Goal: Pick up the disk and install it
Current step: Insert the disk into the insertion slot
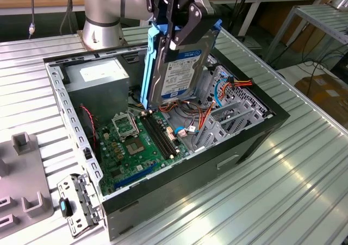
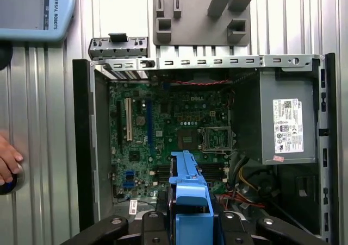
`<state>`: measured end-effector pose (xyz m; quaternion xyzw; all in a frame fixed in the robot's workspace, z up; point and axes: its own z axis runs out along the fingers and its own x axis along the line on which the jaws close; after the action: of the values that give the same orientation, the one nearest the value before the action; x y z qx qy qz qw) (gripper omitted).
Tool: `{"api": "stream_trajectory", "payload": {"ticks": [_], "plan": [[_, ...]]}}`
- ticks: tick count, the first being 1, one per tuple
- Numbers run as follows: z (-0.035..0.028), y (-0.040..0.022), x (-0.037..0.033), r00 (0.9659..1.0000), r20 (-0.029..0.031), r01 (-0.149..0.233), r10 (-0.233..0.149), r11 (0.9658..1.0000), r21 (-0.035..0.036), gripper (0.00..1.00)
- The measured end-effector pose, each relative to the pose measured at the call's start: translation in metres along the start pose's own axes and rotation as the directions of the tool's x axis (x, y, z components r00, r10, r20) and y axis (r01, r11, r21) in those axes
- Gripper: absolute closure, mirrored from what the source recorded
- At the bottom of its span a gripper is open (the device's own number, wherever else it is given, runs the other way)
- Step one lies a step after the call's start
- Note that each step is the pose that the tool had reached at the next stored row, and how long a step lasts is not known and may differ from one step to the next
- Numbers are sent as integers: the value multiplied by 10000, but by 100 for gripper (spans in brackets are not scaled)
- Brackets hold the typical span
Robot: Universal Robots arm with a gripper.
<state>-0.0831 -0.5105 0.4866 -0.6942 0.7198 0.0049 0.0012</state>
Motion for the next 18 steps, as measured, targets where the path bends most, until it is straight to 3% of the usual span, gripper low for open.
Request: {"api": "stream_trajectory", "payload": {"ticks": [18], "plan": [[0, -3, 78, 10000, 1, 1, -1, 10000, 0, 63]]}}
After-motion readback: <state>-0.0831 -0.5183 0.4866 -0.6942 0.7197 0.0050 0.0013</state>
